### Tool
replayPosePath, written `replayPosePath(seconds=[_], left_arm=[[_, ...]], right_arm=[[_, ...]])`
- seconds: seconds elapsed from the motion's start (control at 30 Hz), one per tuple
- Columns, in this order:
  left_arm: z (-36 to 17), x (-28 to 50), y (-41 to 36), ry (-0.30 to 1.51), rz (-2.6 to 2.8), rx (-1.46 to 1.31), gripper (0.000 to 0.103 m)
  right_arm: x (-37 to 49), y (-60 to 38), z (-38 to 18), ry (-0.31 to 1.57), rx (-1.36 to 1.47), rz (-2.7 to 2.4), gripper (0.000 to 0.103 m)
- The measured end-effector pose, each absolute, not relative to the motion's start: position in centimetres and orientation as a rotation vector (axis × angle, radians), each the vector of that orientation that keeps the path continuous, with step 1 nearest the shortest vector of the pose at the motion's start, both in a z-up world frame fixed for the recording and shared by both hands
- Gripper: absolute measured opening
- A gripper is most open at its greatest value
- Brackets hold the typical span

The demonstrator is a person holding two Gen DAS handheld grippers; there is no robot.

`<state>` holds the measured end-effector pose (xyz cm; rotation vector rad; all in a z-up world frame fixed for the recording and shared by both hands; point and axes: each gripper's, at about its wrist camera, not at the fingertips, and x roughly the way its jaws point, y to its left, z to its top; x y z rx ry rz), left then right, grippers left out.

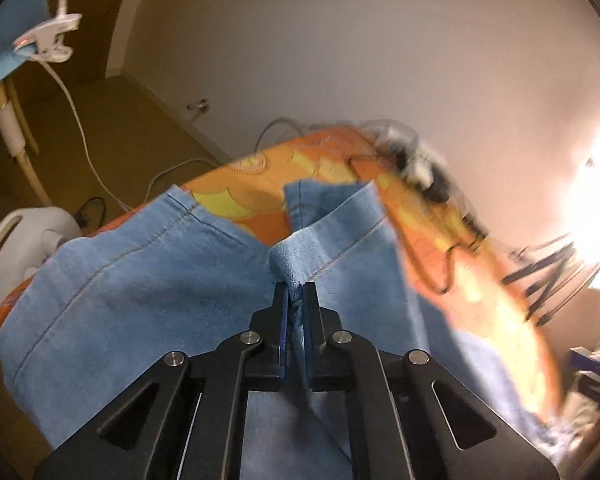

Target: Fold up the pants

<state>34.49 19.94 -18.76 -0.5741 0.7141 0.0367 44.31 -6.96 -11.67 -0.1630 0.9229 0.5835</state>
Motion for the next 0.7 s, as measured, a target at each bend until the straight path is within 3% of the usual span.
replayPosePath(seconds=[0.17, 0.37, 0.7], left_arm=[[-17.2, 29.1, 22.9, 0.623, 0.058, -0.622, 0.005], [-19.4, 24.7, 25.7, 0.626, 0.116, -0.701, 0.004], [-20.5, 24.2, 25.2, 0.653, 0.075, -0.692, 0.004]], right_arm=[[46.2, -5.7, -12.6, 0.952, -0.149, 0.606, 0.055], [48.9, -2.1, -14.2, 0.997, -0.131, 0.655, 0.055], [54.3, 8.1, -17.0, 1.051, -0.142, 0.782, 0.055]])
